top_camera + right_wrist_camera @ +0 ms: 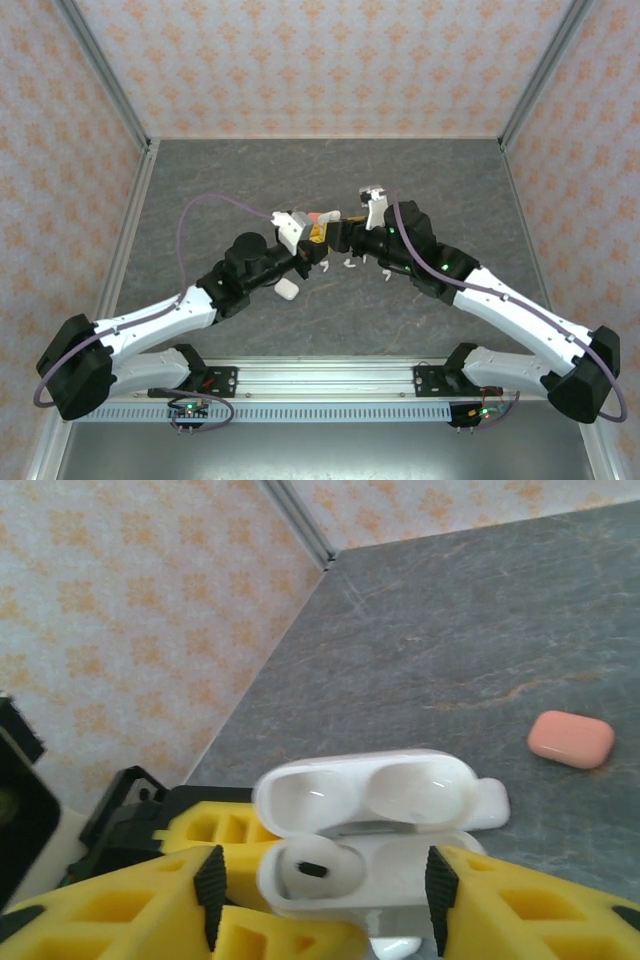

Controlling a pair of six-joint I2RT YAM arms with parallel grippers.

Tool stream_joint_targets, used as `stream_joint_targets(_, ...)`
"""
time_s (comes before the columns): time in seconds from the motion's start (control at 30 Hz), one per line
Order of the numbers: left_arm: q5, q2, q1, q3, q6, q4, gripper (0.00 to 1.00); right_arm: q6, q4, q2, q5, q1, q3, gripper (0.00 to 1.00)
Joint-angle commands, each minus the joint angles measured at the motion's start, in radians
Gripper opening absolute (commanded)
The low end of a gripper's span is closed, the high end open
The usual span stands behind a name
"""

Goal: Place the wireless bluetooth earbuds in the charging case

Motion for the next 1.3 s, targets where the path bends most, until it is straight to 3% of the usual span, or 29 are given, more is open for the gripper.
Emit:
stream_joint_targets(0.0, -0.006, -0.038, -0.004, -0.018, 0.019, 0.054, 0.0, -0.059, -0.15, -0.055, 0.099, -0.001, 0.066, 0.62)
stream_joint_targets(0.4, -0.064, -0.136, -0.004, -0.088, 0.035, -0.048, 0.0, -0.069, -0.554, -0.046, 0.19, -0.164, 0.021, 0.65)
stream_joint_targets(0.63, -0.085, -0.183, -0.004, -0.111, 0.039, -0.08, 0.0, -0.07, -0.528, 0.13, 0.178, -0.205, -0.064, 0.58)
stream_joint_targets(1.0, -0.089, -0.202, -0.004, -0.104, 0.056, -0.111, 0.0, -0.122, -0.457, 0.434, 0.187, -0.258, -0.03, 0.53)
stream_joint_targets(1.27, -0.096, -0.202, -0.004, -0.098, 0.063, -0.121, 0.0, -0.13, -0.423, 0.548, 0.192, -0.268, -0.004, 0.49)
